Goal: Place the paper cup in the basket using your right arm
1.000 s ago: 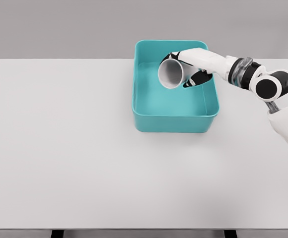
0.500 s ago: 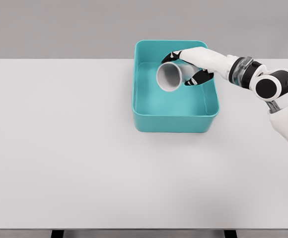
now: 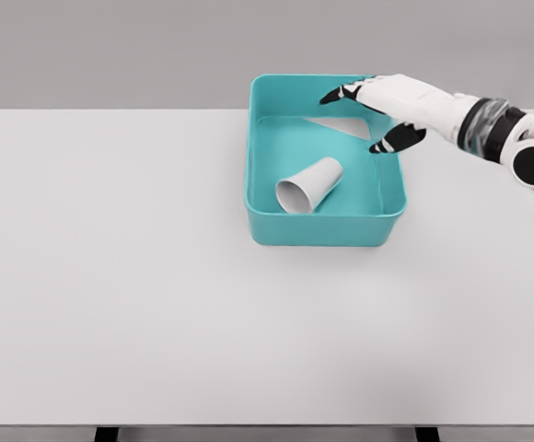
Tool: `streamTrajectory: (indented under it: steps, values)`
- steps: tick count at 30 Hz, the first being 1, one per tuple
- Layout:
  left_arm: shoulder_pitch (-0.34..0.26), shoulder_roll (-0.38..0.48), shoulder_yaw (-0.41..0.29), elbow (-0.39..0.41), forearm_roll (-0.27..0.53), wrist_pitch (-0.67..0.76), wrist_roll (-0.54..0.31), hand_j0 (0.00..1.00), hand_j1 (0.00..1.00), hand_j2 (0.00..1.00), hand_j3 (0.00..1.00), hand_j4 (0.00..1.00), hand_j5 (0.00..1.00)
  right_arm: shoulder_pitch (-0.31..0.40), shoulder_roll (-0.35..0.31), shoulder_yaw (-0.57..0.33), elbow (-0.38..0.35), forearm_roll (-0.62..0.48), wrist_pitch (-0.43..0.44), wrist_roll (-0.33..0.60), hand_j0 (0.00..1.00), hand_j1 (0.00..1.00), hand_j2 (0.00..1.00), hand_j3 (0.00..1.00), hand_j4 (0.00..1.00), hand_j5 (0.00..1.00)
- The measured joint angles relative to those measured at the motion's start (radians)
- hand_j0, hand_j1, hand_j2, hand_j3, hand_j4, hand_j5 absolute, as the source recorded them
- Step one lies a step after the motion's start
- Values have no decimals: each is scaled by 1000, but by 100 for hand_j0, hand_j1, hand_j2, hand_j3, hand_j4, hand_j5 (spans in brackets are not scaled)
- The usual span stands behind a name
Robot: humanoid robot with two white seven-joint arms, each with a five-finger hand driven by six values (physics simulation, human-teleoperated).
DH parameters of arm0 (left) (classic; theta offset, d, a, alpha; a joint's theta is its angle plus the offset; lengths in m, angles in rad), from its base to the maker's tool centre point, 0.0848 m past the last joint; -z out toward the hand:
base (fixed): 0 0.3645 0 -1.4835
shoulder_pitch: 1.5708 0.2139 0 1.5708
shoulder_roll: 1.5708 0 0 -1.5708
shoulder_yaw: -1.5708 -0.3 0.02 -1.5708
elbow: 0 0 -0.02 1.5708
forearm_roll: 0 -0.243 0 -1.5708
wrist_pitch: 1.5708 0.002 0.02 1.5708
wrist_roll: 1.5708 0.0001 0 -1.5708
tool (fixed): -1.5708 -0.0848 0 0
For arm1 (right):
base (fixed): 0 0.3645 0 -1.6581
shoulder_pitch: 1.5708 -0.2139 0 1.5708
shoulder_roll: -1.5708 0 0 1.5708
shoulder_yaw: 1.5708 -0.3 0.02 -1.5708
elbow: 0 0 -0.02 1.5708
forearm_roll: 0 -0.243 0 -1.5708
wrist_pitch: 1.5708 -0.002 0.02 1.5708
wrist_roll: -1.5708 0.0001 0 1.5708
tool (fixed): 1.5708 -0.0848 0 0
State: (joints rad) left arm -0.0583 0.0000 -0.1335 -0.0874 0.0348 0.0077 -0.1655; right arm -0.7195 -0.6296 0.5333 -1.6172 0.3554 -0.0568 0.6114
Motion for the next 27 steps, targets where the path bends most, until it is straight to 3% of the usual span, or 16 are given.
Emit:
streamTrajectory:
  steps: [4,7,10,13,19,27]
  values:
    - [0,0,0,0,0,0,0,100,100,100,100,100,100,164,-81,-118,-89,-119,1,0,90,90,90,90,90,90]
    - [0,0,0,0,0,0,0,100,100,100,100,100,100,299,-118,-271,-122,-236,-7,0,90,90,90,90,90,90]
    - [0,0,0,0,0,0,0,100,100,100,100,100,100,316,-134,-373,-137,-319,-13,0,90,90,90,90,90,90]
    - [0,0,0,0,0,0,0,100,100,100,100,100,100,339,-140,-413,-143,-367,-15,0,92,92,92,92,92,92]
    - [0,0,0,0,0,0,0,100,100,100,100,100,100,354,-142,-431,-145,-392,-17,0,100,100,100,100,100,100]
    - [0,0,0,0,0,0,0,100,100,100,100,100,100,373,-134,-436,-142,-426,-16,0,100,100,100,100,100,100]
